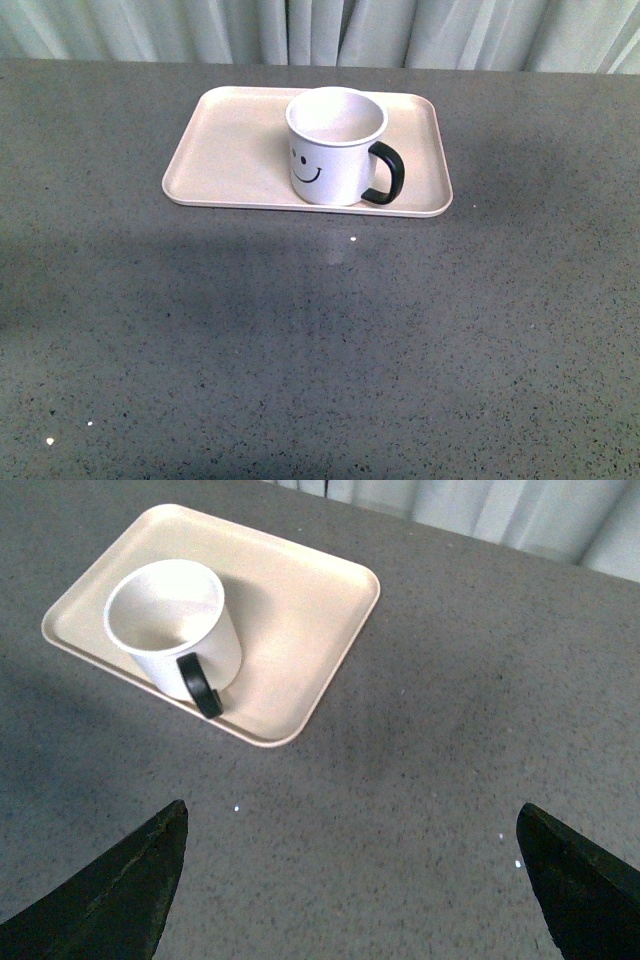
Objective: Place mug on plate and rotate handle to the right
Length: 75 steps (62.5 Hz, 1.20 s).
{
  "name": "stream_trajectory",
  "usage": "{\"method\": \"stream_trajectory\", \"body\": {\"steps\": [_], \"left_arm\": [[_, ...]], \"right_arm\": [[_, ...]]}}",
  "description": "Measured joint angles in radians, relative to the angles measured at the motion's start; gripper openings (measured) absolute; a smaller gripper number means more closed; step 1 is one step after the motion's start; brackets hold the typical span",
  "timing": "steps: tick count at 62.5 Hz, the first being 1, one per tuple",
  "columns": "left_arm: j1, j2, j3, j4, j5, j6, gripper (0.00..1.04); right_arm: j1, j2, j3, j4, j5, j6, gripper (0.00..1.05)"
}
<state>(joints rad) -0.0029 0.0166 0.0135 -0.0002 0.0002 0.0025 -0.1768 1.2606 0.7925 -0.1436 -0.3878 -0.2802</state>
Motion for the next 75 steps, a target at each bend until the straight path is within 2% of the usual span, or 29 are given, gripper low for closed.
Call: {"method": "stream_trajectory", "body": {"steps": [19, 30, 48, 69, 72, 75], "left_arm": [[0.0, 0.0, 0.0, 0.0, 0.0, 0.0, 0.95], [0.0, 0.0, 0.0, 0.0, 0.0, 0.0, 0.95], [0.0, 0.0, 0.0, 0.0, 0.0, 0.0, 0.95], [0.0, 0.0, 0.0, 0.0, 0.0, 0.0, 0.95], [0.0, 0.0, 0.0, 0.0, 0.0, 0.0, 0.95], [0.0, 0.0, 0.0, 0.0, 0.0, 0.0, 0.95]], "right_arm": [[0.248, 0.528, 0.427, -0.087, 0.097, 0.041, 0.95], [0.329, 0.739, 0.646, -0.146, 0.161, 0.113, 0.95], [0.366, 0.912, 0.85, -0.23, 0.204, 0.178, 0.96], [0.386, 0.974, 0.91, -0.279, 0.214, 0.221, 0.95], [0.389, 0.982, 0.92, -0.286, 0.217, 0.228, 0.92], [0.393, 0.991, 0.933, -0.298, 0.217, 0.233, 0.84]]}}
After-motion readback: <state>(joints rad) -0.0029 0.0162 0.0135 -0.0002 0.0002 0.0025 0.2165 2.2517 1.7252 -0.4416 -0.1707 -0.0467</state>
